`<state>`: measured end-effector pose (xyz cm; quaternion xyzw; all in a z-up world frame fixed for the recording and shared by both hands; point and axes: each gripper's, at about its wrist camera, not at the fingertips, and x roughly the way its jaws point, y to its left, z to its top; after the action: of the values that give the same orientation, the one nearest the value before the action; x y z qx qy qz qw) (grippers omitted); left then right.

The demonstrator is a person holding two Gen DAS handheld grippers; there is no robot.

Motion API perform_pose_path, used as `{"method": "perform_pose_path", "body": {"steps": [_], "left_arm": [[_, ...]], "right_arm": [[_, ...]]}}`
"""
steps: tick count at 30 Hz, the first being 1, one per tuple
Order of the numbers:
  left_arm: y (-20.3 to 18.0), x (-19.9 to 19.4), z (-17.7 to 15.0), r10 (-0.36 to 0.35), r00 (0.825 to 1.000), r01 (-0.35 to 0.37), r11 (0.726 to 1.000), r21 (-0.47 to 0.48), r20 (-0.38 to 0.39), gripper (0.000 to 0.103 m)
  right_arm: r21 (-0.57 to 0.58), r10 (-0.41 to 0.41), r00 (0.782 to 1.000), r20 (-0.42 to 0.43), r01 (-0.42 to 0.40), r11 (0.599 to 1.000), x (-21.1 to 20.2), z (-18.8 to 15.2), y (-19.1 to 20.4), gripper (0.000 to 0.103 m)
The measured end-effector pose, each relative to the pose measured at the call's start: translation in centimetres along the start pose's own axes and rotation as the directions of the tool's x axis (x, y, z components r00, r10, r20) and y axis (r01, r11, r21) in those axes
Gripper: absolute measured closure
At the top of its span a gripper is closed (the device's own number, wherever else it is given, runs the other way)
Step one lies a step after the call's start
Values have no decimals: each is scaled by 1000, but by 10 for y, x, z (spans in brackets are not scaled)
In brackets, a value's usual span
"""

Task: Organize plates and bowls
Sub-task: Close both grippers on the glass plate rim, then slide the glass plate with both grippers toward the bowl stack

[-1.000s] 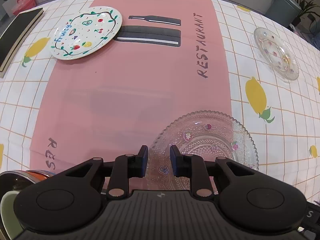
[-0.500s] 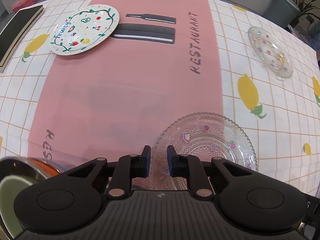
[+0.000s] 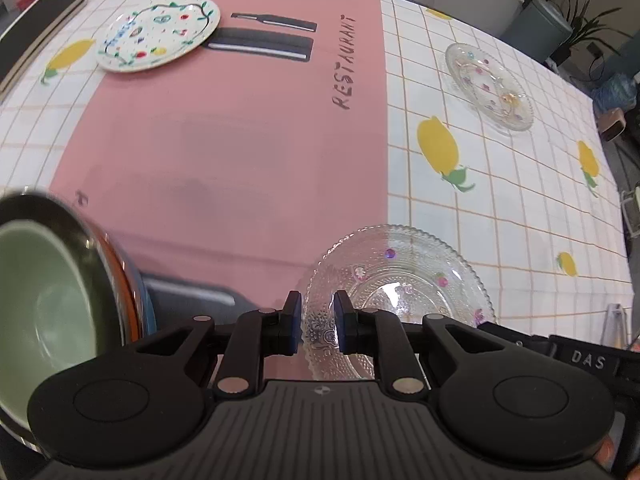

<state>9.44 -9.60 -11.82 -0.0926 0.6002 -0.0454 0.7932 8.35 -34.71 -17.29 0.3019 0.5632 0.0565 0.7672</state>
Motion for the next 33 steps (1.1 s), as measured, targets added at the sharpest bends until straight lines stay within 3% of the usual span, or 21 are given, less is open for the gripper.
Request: {"method": "perform_pose_path", "body": {"steps": [16,33], "left_arm": [[11,1,-41,-32,999,32,999,-27,-10,84],[10,8,-45,-42,999,42,999,-14,31,85]], "right_arm": [[-45,-55,998,-2,55,997,-2,-17,0,96],[-67,-121,991,61,125,990,6,-20,5,89]]}}
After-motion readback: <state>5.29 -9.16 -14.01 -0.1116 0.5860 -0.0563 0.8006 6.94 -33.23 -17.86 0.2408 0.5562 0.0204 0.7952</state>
